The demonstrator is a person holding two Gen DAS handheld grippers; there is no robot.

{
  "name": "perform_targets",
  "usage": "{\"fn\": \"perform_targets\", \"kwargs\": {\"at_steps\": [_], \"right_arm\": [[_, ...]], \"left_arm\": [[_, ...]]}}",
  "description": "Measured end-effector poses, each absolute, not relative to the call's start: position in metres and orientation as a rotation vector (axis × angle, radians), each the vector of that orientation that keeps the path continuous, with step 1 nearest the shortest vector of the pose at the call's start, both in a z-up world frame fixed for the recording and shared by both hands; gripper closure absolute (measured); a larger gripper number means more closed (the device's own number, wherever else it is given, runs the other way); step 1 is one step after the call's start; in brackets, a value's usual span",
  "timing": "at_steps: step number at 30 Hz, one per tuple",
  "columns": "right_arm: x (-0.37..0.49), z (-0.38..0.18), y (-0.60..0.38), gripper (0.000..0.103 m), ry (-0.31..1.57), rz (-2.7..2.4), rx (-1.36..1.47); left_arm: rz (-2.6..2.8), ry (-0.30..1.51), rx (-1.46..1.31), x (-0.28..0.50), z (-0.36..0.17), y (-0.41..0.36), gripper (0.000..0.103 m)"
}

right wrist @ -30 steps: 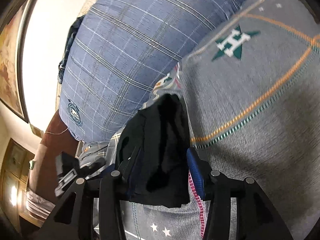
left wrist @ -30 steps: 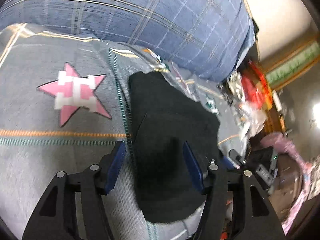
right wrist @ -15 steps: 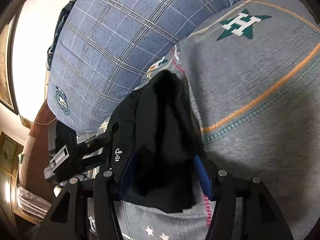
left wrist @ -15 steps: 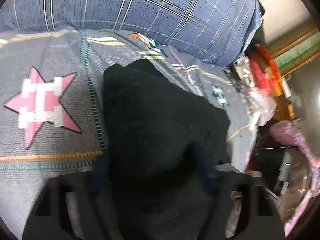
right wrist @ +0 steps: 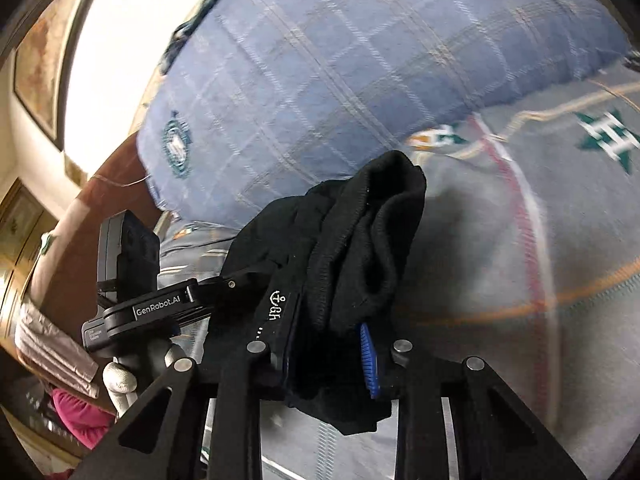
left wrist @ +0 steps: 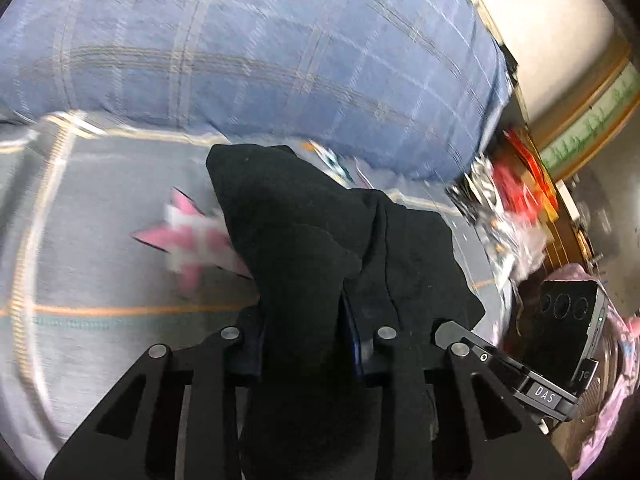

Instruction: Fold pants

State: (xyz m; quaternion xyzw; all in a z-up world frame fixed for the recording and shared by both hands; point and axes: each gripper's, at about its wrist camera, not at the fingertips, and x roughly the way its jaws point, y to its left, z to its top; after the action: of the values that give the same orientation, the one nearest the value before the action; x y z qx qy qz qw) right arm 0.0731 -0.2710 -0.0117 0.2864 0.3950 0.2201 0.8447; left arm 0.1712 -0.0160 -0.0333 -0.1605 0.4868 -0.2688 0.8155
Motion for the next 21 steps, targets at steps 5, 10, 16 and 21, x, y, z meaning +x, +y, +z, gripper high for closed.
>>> {"fn": "perform_targets", "kwargs": {"at_steps": [5,10,16,21], "right_arm": [[0.106,-0.021,-0.23,0.077,0.834,0.464,0.543],[0.136,-0.059,-0.204,0.07,0.961,0.403,0.482],[0.111,-0.041,-0.227,0.061,0.904,0.325,0.462],[0.117,-0.004,-0.219,0.061,0.813,0.455,0.48]], "left_arm": [[-0.442,1.042,-0.33,0.202,-0.049,0.011,0.072],[-0.341,1.129,-0.331,0.221,-0.086,0.034,0.053],[-0.376,1.056,-0.388,0.201,-0.058,0.067,0.053],[-0.399,0.996,-0.41,0.218,-0.039,0.058,0.053]]}}
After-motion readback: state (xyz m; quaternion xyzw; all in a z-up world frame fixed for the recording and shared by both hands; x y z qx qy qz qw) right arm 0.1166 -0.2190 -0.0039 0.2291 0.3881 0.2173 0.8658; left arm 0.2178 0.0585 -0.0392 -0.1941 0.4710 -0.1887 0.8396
